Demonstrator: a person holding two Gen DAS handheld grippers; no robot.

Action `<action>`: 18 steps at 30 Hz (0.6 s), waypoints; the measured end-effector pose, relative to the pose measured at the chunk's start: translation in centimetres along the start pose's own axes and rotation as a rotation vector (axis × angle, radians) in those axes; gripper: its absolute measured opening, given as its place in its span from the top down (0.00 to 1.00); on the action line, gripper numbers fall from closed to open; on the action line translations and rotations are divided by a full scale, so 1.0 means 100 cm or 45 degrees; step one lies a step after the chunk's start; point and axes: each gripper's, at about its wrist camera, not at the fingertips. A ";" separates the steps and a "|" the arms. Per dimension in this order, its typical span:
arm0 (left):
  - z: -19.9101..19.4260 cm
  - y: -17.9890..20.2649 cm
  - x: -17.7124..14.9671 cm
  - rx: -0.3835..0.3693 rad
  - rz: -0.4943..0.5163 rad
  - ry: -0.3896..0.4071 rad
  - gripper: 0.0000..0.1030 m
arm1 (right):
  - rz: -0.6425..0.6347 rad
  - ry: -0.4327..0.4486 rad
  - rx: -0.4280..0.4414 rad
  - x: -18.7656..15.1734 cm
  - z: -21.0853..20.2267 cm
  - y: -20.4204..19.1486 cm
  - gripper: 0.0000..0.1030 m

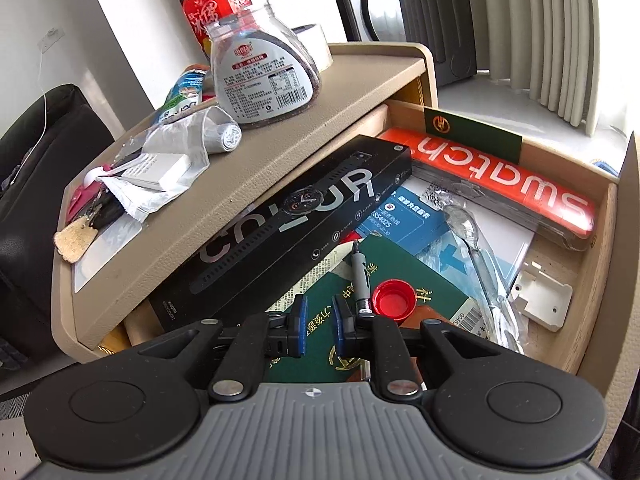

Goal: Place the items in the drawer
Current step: 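Lower the pen into the drawer and open the left gripper, then withdraw the open left gripper up and away from the drawer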

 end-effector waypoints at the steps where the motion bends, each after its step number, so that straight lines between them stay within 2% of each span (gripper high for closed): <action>1: -0.005 0.001 0.000 0.007 -0.008 0.025 0.77 | -0.001 -0.001 0.001 0.000 0.000 0.000 0.29; 2: -0.011 0.001 0.000 0.018 -0.016 0.053 0.71 | -0.002 -0.002 0.002 0.000 0.001 0.000 0.29; 6: -0.036 0.003 -0.001 0.068 -0.066 0.177 0.68 | -0.006 -0.005 0.006 -0.001 0.003 -0.003 0.29; 8: -0.051 0.004 -0.004 0.114 -0.106 0.261 0.56 | -0.008 -0.005 0.010 -0.001 0.003 -0.005 0.29; 12: -0.074 0.014 -0.012 0.216 -0.165 0.396 0.50 | -0.010 -0.012 0.017 -0.002 0.004 -0.008 0.29; 15: -0.091 0.022 -0.020 0.270 -0.229 0.513 0.38 | -0.013 -0.018 0.021 -0.003 0.005 -0.010 0.29; 17: -0.101 0.025 -0.026 0.288 -0.266 0.573 0.27 | -0.016 -0.018 0.021 -0.003 0.005 -0.011 0.29; 18: -0.107 0.026 -0.030 0.292 -0.288 0.603 0.24 | -0.017 -0.018 0.021 -0.002 0.005 -0.011 0.29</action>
Point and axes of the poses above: each gripper's, at about its wrist camera, not at the fingertips, and z roughly the way its jaws point, y to its right, x to its top, and after that the axes turned 10 degrees about -x, right-handed
